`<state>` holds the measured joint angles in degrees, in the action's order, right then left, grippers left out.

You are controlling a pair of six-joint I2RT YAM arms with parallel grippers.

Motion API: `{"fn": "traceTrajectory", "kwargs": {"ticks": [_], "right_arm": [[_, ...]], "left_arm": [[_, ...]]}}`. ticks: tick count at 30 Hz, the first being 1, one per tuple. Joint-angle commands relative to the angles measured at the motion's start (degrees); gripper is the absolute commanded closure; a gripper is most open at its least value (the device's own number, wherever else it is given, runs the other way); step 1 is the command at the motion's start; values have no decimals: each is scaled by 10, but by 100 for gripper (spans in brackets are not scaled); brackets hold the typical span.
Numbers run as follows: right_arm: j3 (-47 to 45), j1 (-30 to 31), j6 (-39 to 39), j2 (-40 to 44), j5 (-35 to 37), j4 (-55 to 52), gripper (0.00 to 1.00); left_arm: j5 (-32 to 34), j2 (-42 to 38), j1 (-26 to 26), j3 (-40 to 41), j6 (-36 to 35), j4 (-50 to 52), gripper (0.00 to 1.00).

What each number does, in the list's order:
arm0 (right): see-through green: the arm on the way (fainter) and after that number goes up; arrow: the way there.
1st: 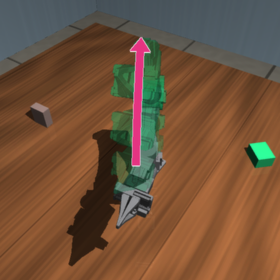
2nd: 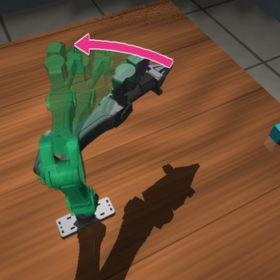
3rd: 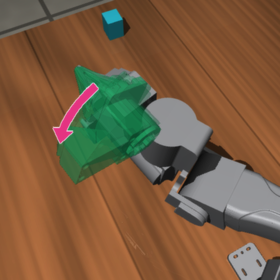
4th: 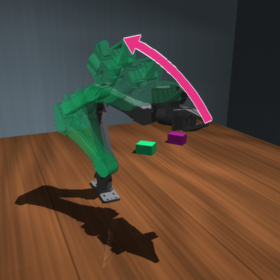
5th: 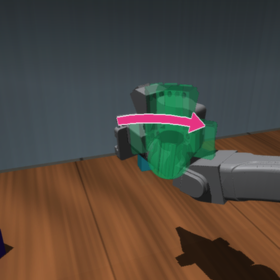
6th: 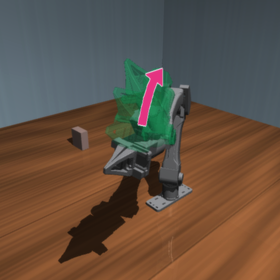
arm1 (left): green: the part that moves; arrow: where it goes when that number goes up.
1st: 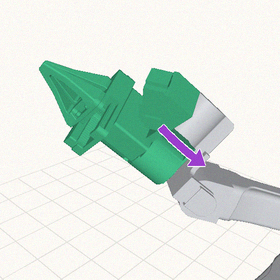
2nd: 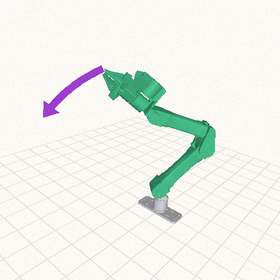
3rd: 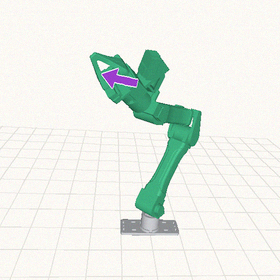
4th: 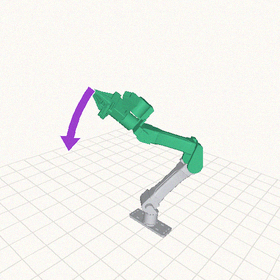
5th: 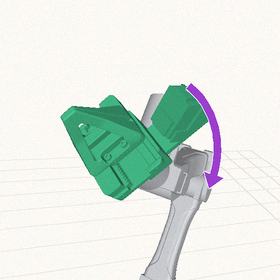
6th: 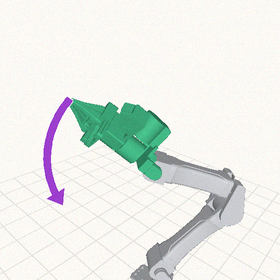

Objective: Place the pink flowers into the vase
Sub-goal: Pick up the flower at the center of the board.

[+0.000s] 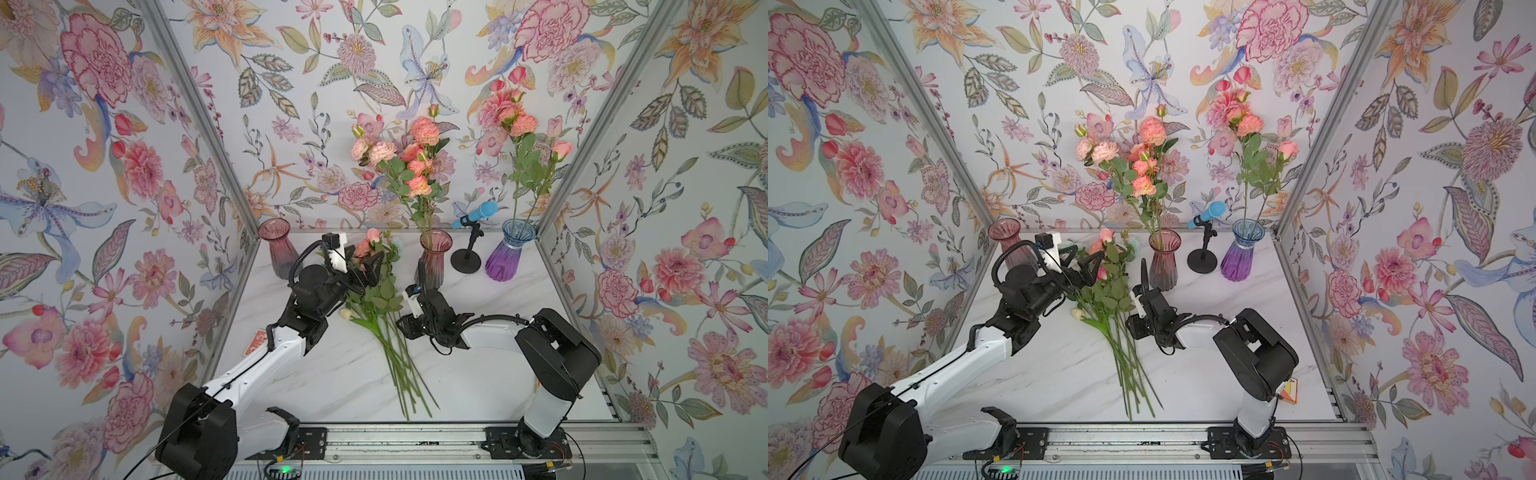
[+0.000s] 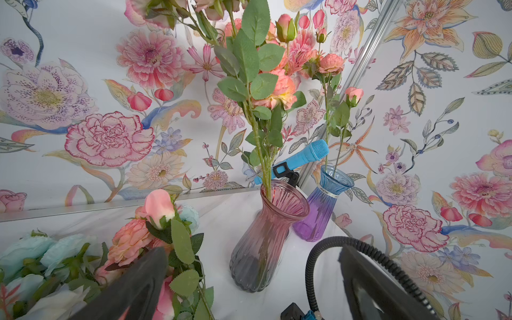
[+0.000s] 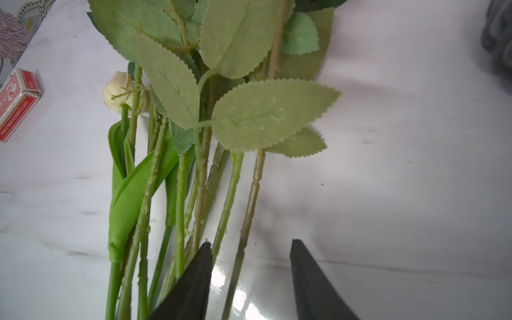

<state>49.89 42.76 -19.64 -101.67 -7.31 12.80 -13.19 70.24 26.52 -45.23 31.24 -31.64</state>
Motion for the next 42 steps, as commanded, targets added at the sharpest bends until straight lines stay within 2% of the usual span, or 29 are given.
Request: {"fn": "traceTrajectory", "kwargs": {"ticks": [1,6,15,19,23,28,32,42], "right_arm": [[20,2,-13,-15,-3,12,56],[25,4,-17,-22,14,10,77],[43,4,-8,-27,23,-3,89],[58,4,3,-33,28,-22,90],[60,5,6,-46,22,-29,84],[57,6,0,-59,26,-24,84],[58,6,-1,-59,34,-21,91],[100,9,75,28,136,-90,96]], "left_arm": [[4,-9,-4,8,-5,2,0],[5,-17,-5,13,-7,4,0],[4,-22,-6,20,0,5,0],[6,-24,-6,23,0,5,0],[7,-26,-6,26,2,4,0],[8,-26,-6,32,5,1,0],[8,-27,-6,32,4,2,0],[-4,-16,-8,35,32,-18,0]]}}
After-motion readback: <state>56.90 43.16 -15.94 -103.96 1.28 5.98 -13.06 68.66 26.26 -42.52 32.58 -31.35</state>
